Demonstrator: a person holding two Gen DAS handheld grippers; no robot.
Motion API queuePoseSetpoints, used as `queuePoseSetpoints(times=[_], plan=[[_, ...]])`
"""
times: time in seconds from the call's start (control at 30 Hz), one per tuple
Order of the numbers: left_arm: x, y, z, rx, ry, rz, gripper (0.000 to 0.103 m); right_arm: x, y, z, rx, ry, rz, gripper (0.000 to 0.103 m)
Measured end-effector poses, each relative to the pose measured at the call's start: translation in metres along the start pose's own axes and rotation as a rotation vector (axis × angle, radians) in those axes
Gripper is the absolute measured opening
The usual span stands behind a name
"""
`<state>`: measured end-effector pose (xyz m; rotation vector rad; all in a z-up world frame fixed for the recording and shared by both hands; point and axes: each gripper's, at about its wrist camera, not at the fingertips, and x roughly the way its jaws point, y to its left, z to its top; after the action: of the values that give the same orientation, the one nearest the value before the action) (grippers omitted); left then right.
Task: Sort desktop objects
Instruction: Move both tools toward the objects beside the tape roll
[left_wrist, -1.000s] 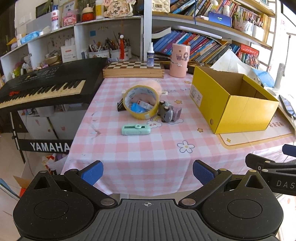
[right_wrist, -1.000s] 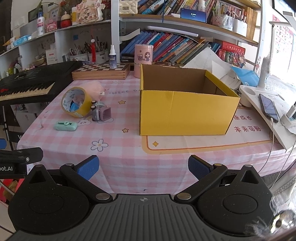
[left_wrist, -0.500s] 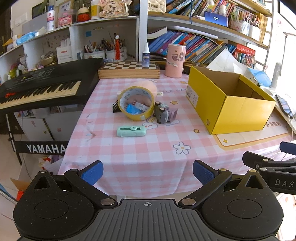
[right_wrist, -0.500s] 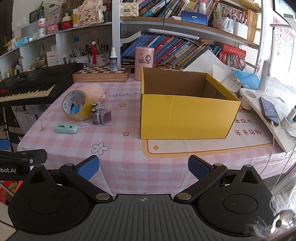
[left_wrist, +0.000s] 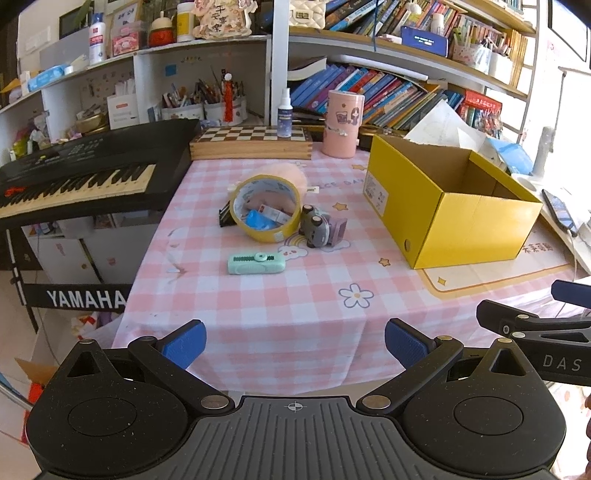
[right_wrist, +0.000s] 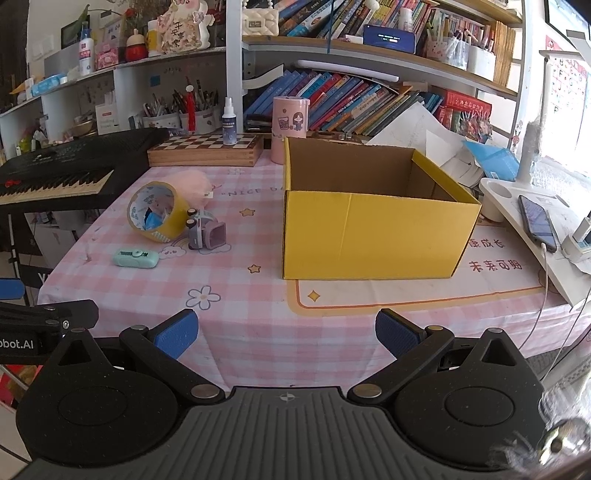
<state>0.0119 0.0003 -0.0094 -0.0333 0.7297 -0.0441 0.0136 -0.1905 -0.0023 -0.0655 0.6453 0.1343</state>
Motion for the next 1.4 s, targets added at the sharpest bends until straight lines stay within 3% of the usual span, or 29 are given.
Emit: queuePoseSetpoints(times=[0.63,1.4], plan=[[-0.002,0.003,-0.001,-0.005,-0.007,-0.022,0.103,-0.006,0.004,-0.002,-0.007,-0.011,-0.003,0.103],[-0.004,0.038,-0.009,-0.094,-0.008,0.012,0.103,0.007,0.036,0.008,-0.074,0.001,0.090,0.101]])
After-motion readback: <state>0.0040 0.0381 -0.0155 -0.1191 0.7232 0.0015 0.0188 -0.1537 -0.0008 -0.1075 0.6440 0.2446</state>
